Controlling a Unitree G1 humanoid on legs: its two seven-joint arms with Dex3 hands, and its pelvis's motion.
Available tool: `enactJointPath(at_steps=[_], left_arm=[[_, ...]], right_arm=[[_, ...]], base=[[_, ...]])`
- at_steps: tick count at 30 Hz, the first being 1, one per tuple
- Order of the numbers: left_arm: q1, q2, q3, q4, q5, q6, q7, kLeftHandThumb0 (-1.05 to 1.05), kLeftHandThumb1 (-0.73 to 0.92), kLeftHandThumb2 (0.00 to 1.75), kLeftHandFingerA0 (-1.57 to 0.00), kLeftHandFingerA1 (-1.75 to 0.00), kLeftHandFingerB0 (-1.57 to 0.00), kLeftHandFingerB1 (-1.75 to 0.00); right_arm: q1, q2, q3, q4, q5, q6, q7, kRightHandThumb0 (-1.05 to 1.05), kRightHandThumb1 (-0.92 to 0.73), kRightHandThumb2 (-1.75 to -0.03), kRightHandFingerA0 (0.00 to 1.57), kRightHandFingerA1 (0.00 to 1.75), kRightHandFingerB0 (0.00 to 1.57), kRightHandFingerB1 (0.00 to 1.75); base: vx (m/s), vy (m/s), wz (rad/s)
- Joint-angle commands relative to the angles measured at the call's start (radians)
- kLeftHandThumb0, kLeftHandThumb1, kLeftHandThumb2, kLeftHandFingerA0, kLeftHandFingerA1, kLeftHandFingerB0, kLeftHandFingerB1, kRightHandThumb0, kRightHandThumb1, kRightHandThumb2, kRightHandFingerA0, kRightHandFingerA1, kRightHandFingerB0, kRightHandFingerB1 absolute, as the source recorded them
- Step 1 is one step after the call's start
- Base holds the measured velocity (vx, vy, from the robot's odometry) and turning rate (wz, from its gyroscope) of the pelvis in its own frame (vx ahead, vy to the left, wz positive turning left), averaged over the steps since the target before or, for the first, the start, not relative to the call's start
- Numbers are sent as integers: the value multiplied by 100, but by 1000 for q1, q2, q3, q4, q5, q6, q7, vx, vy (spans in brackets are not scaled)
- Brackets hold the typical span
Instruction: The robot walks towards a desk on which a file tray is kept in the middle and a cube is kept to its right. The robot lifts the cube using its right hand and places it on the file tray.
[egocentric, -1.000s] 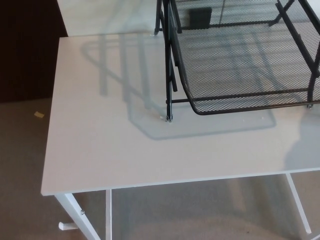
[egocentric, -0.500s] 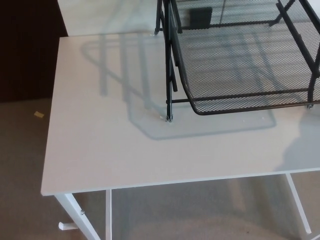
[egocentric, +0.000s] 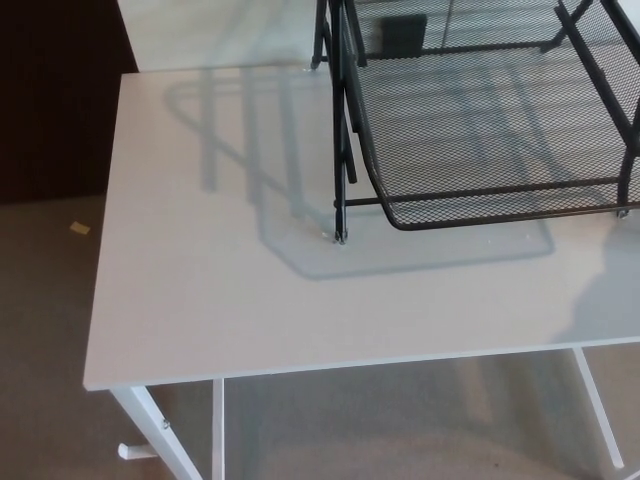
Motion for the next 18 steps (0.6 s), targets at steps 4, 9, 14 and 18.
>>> enactJointPath(at_steps=[4,9,14,18], left_arm=[[17,26,6,3,-8,-29,-14,-105,69,125,-26,-82,0,-64],[21,30,-4,7,4,-41,-4,-105,90,75,-15,-91,-6,-78],[18,30,0,8,-2,-45,-10,-105,67,125,-28,-83,-1,-65],[12,38,-40,8,32,-58,-4,-105,65,112,-22,-79,-2,-66]], right_arm=[[51,41,-98,51,60,6,57,-39,-49,-55,41,38,4,25],[121,45,-262,53,202,49,126,-23,-42,-74,0,13,3,14],[179,59,-154,-15,85,24,-3,-40,-44,-62,17,40,8,21],[206,63,-52,-53,-7,40,-84,-42,-54,-57,25,40,11,27]], base=[[0,0,0],[0,0,0],[0,0,0],[0,0,0]])
